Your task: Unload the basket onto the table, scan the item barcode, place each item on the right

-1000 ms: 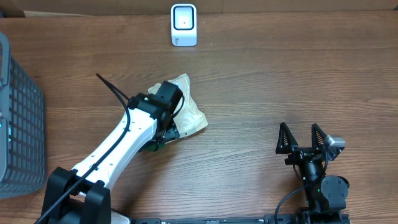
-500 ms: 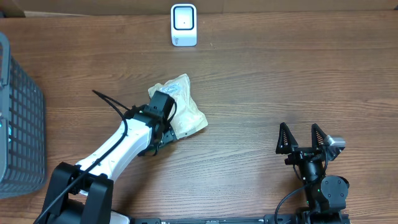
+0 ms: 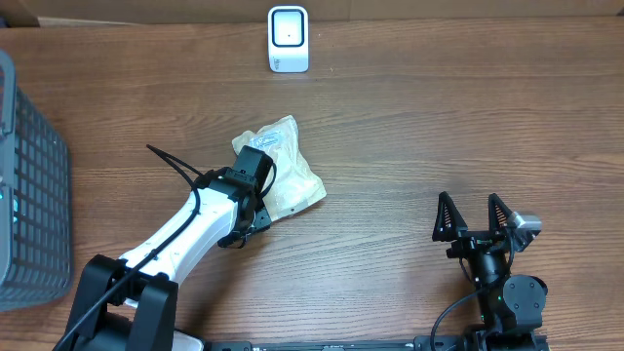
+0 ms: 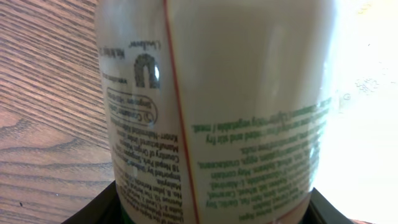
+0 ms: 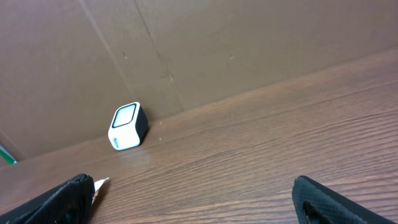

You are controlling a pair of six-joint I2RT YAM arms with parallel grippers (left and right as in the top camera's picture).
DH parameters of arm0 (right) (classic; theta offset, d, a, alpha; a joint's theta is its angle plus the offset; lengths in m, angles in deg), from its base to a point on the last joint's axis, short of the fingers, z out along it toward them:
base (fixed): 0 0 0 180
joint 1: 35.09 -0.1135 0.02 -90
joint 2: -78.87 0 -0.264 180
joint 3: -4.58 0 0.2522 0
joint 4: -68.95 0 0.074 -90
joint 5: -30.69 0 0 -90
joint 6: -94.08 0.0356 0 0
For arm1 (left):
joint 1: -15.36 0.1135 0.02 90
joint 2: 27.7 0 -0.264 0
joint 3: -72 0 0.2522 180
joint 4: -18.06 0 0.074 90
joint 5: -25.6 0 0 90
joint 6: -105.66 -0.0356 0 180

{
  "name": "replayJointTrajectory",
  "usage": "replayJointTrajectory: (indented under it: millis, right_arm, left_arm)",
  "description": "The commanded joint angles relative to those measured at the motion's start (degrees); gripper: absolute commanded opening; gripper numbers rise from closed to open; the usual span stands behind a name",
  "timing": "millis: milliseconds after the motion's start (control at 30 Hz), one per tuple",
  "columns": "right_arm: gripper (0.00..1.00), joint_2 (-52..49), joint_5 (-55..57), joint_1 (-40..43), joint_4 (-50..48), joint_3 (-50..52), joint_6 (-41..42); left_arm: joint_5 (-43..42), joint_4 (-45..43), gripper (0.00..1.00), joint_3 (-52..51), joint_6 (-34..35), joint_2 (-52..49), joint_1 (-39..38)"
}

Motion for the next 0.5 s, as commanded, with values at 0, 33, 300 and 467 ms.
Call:
replayJointTrajectory:
  millis: [0, 33, 300, 467]
  right_arm:
    - [1.0, 0.5, -0.1, -0.3, -0.4, 0.6, -0.2]
    - [1.0, 0.5, -0.1, -0.3, -0.4, 0.6, -0.2]
    - [1.0, 0.5, -0.1, -0.3, -0.4, 0.6, -0.2]
    - [1.0, 0.5, -0.1, -0.3, -0.4, 0.6, -0.2]
  left_arm:
    - [0.3, 0.2, 0.45, -0.1, -1.2, 0.4, 0.0]
    - [0.3, 0.9, 0.44, 0.3, -1.2, 0.4, 0.0]
    - [-0.2, 13.8, 0.4, 11.9, -1.2, 0.4, 0.1]
    - [-7.5, 18.3, 0.41, 19.4, -1.4, 0.4, 2.8]
